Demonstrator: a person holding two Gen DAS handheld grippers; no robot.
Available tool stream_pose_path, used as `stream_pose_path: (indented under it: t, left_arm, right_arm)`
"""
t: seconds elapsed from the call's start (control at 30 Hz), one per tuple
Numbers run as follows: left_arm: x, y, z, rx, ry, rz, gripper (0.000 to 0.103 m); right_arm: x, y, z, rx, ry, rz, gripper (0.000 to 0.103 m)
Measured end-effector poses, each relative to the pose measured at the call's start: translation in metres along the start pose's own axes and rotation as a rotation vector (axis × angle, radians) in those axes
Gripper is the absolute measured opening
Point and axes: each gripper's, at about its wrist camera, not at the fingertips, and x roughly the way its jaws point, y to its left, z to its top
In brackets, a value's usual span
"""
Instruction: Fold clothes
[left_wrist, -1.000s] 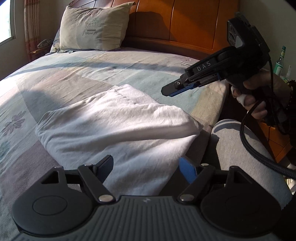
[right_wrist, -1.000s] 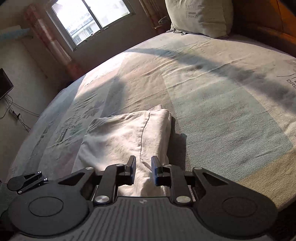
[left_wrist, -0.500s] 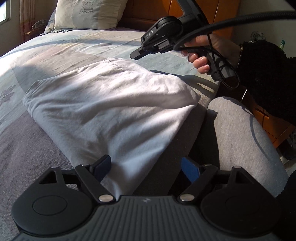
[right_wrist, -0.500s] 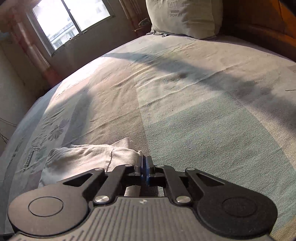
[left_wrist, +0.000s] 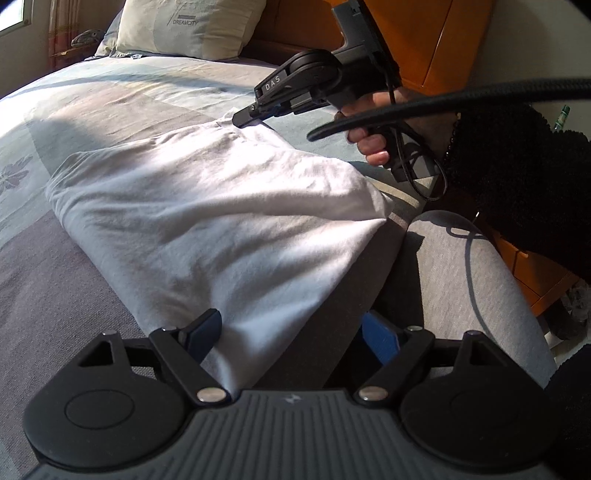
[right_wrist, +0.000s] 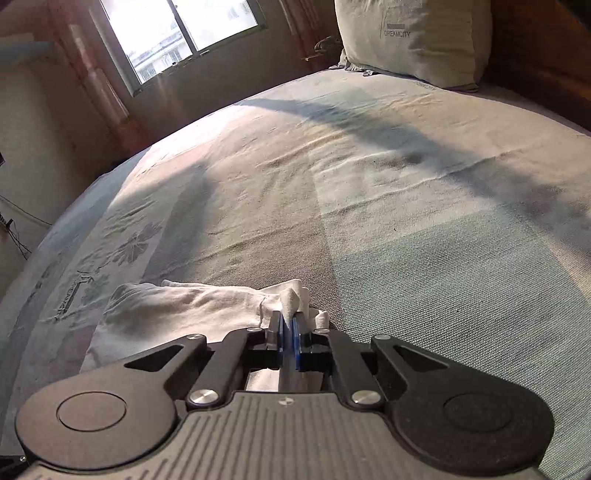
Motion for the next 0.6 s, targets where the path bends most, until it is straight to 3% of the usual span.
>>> stream_pose_path:
  t: [0.1,0.2,0.37,0.43,0.5,0.57,0.6]
  left_arm:
    - [-0.001,0.003,0.0,0.003,0.003,0.003,0.084]
    - [-0.011,0.012,0.003,0.0,-0.011,0.019,0.084]
    - [-0.027,0.026,0.007,-0.005,-0.035,0.045,0.084]
    - [-0.031,0.036,0.013,-0.012,-0.049,0.097,0.084]
    - [-0.034,0.042,0.02,-0.036,-0.077,0.097,0.084]
    - [-0.036,0.047,0.027,-0.061,-0.105,0.094,0.084]
    - [-0.037,0.05,0.03,-0.073,-0.119,0.093,0.084]
  right_arm:
    - [0.014,0.001,0.009,-0.032,-0.004,-0.051,0.007]
    - [0.01,-0.004,0.012,-0.004,-0.002,-0.04,0.007]
    - [-0.047,0.012,0.001,-0.048,-0.023,0.105,0.012]
    - [-0.064,0.026,-0.012,-0.107,0.006,0.164,0.013]
    - [-0.078,0.039,-0.027,-0.16,0.038,0.214,0.013]
    - [-0.077,0.051,-0.047,-0.227,0.1,0.219,0.013]
    - [-0.074,0.053,-0.056,-0.259,0.121,0.176,0.014]
